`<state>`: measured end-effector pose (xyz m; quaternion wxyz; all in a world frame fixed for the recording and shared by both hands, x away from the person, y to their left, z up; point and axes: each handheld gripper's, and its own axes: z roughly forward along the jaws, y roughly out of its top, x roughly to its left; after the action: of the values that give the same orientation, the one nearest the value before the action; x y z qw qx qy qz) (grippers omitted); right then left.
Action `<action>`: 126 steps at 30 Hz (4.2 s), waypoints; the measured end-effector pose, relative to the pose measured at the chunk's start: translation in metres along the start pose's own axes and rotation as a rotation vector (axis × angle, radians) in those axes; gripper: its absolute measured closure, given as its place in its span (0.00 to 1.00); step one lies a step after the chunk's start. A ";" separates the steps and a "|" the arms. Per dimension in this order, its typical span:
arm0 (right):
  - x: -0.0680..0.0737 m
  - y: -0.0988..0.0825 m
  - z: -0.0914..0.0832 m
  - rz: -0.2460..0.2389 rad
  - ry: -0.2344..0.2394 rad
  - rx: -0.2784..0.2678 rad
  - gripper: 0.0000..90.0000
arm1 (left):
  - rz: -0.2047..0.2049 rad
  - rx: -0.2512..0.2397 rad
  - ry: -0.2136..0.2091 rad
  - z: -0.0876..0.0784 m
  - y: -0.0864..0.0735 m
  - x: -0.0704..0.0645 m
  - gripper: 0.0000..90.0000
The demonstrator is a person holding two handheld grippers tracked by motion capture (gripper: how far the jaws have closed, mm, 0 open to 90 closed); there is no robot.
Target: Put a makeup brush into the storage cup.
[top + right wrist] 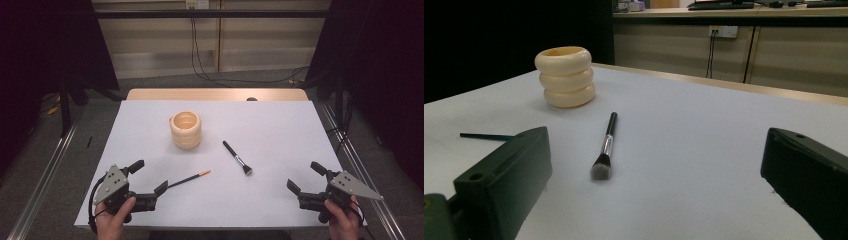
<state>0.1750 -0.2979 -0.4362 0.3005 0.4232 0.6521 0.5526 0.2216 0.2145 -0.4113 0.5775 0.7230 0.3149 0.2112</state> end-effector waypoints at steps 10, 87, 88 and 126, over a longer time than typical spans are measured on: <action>0.000 0.000 0.000 0.008 0.002 -0.005 0.00 | 0.029 -0.004 -0.049 0.019 0.014 -0.001 0.02; 0.000 0.001 -0.001 0.010 0.016 -0.003 0.00 | 0.160 0.480 -0.271 0.126 0.069 0.017 0.05; 0.000 0.001 -0.001 0.009 0.016 -0.004 0.00 | 0.164 0.488 -0.270 0.127 0.068 0.017 0.05; 0.002 0.000 0.000 0.010 0.027 -0.001 0.00 | 0.282 0.946 -0.390 0.162 0.034 0.007 0.46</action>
<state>0.1741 -0.2965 -0.4357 0.2892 0.4189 0.6536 0.5601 0.3420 0.1007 -0.4187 0.2021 0.9657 0.1621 -0.0165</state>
